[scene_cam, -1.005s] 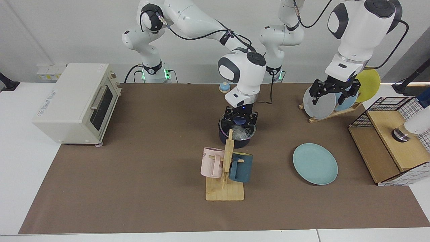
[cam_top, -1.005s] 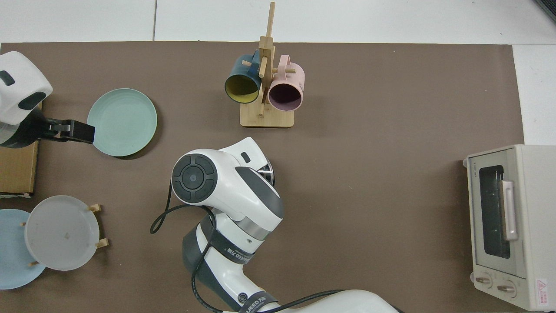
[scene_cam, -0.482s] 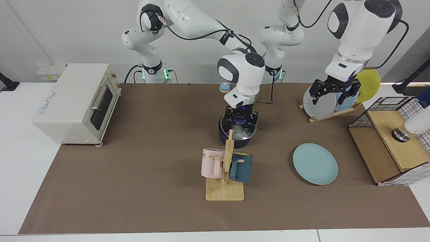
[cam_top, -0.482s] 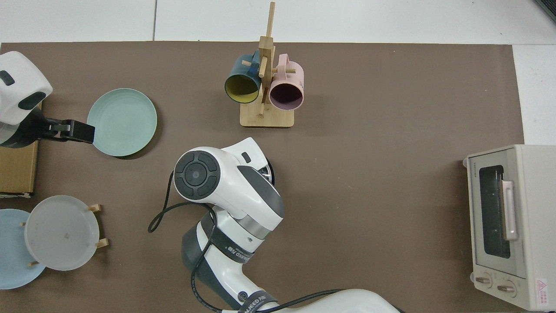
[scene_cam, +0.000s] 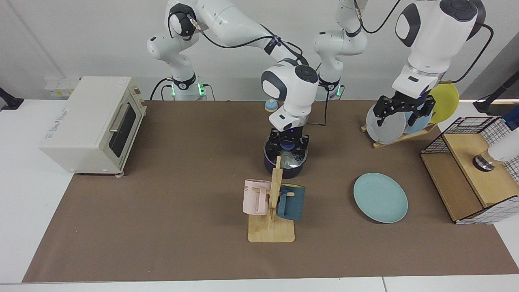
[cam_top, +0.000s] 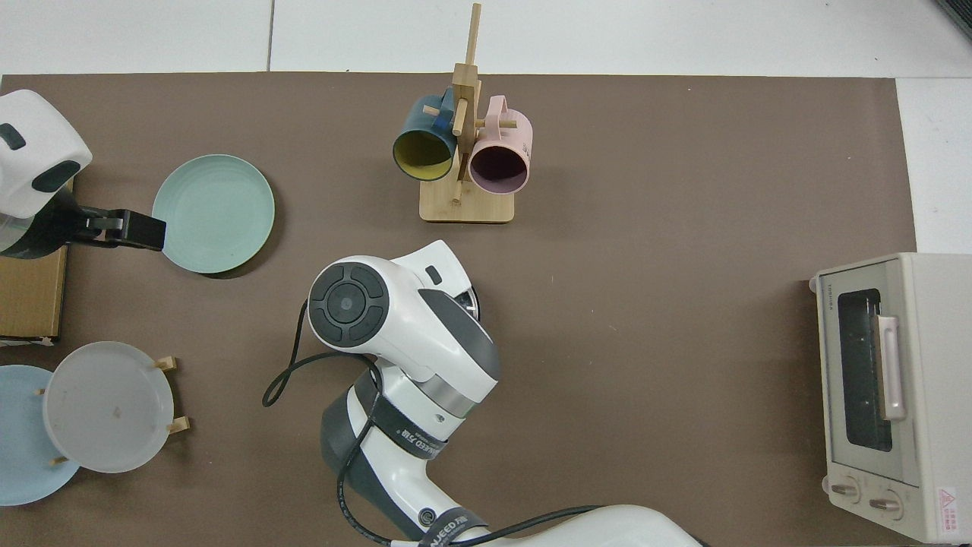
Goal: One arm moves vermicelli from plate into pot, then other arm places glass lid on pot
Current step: 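Lower the glass lid onto the pot with the right gripper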
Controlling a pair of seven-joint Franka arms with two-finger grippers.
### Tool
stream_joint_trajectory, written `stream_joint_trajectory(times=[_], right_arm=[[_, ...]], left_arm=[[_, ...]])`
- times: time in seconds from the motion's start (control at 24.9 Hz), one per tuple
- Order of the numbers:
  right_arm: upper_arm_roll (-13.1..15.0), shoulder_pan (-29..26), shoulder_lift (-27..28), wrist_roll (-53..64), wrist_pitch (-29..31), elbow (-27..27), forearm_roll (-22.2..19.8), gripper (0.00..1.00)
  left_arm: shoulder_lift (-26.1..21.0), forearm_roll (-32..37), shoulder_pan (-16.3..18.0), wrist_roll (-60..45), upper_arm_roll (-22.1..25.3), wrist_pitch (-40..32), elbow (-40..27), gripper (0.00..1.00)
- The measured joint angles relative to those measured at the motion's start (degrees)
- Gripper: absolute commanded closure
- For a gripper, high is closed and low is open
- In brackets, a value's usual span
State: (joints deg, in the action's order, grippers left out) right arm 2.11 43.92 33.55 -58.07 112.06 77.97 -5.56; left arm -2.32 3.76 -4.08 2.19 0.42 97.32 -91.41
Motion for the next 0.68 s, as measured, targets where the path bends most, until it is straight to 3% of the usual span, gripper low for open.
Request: stream_joint_trajectory(times=[0.52,0.64,0.68], right_arm=[[0.0,-0.2,-0.8,0.7,1.5,1.5,0.1,0.99],[0.0,-0.2,-0.9,0.8,1.7,1.7,0.1,0.23],[0.0,-0.2,-0.9,0.8,1.7,1.7,0.1,0.03]], left_arm=[[0.0,0.0,0.0,0.0,0.0,0.0,0.0,0.0],[0.0,0.0,0.0,0.0,0.0,0.0,0.0,0.0],[0.0,0.0,0.0,0.0,0.0,0.0,0.0,0.0]])
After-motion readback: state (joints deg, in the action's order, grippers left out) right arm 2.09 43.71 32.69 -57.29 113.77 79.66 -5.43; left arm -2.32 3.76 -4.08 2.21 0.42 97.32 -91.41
